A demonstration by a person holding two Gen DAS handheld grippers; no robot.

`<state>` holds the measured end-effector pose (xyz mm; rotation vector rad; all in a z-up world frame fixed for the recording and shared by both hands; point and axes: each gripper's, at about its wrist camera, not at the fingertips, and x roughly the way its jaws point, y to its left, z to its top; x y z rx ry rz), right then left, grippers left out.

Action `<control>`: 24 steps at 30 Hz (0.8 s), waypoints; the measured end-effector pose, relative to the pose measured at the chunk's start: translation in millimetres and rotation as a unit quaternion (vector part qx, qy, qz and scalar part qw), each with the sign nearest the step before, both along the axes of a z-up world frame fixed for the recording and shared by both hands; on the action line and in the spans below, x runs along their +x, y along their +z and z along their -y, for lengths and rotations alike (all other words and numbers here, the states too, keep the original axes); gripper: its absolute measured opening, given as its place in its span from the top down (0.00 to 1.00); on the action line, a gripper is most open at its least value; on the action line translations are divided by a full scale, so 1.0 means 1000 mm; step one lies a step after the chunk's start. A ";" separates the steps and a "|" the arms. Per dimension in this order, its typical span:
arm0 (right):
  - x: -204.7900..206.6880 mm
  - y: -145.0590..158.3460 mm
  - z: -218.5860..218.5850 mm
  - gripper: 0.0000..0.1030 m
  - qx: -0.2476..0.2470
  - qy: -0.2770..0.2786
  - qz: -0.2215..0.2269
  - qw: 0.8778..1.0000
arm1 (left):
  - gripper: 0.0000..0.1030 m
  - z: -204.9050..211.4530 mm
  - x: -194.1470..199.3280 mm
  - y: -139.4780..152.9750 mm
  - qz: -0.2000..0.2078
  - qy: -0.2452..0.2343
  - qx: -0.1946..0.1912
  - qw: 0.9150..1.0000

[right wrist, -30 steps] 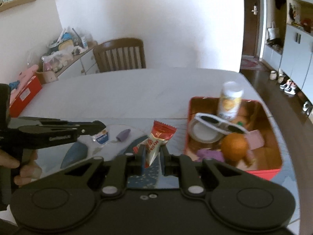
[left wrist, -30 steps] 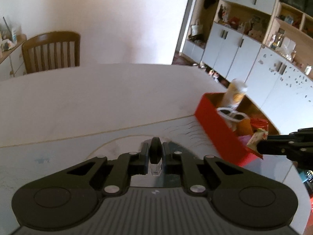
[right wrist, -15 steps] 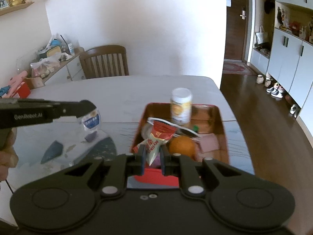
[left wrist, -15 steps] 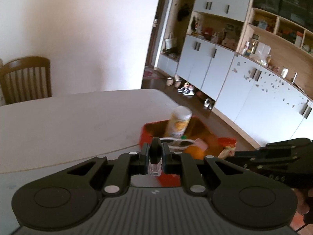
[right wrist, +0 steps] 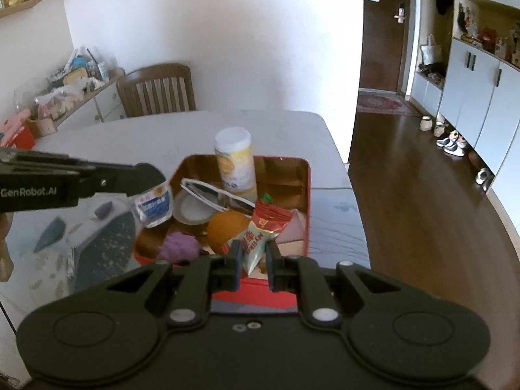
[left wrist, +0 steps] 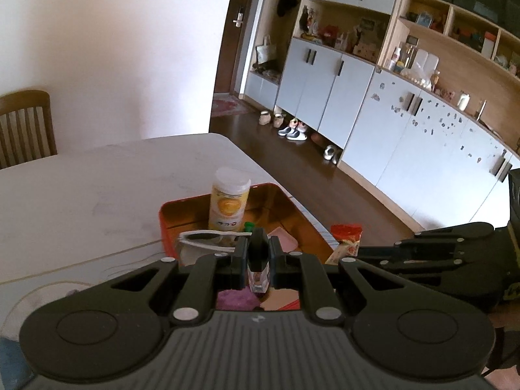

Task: Organize rigid objects
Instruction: 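Carry the bottle with the left tool while the right tool carries the snack packet to the box, then release the snack packet into the box with the right tool while the left tool releases the bottle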

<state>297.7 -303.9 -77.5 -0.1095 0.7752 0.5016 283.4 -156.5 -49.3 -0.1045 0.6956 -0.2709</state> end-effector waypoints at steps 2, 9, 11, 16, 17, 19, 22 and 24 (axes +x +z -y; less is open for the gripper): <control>0.007 -0.004 0.003 0.86 -0.005 0.006 -0.007 1.000 | 0.88 0.003 0.007 -0.004 -0.006 0.004 0.001 1.000; 0.030 -0.019 0.000 0.86 -0.025 0.032 -0.032 0.999 | 0.88 0.006 0.032 -0.021 -0.030 0.032 -0.001 0.999; 0.036 -0.022 -0.001 0.86 -0.031 0.043 -0.041 0.998 | 0.88 0.002 0.038 -0.029 -0.042 0.044 -0.013 0.998; 0.046 -0.029 -0.005 0.86 -0.046 0.063 -0.053 0.996 | 0.88 -0.010 0.051 -0.049 -0.071 0.069 -0.043 0.994; 0.047 -0.030 -0.006 0.86 -0.048 0.065 -0.055 0.995 | 0.88 -0.011 0.051 -0.050 -0.070 0.071 -0.045 0.994; 0.049 -0.032 -0.008 0.86 -0.050 0.071 -0.060 0.994 | 0.88 -0.012 0.054 -0.055 -0.077 0.074 -0.046 0.993; 0.052 -0.035 -0.010 0.85 -0.057 0.078 -0.064 0.993 | 0.88 -0.011 0.056 -0.060 -0.083 0.078 -0.029 0.993; 0.054 -0.037 -0.011 0.84 -0.058 0.081 -0.068 0.993 | 0.88 -0.012 0.057 -0.063 -0.086 0.078 -0.030 0.993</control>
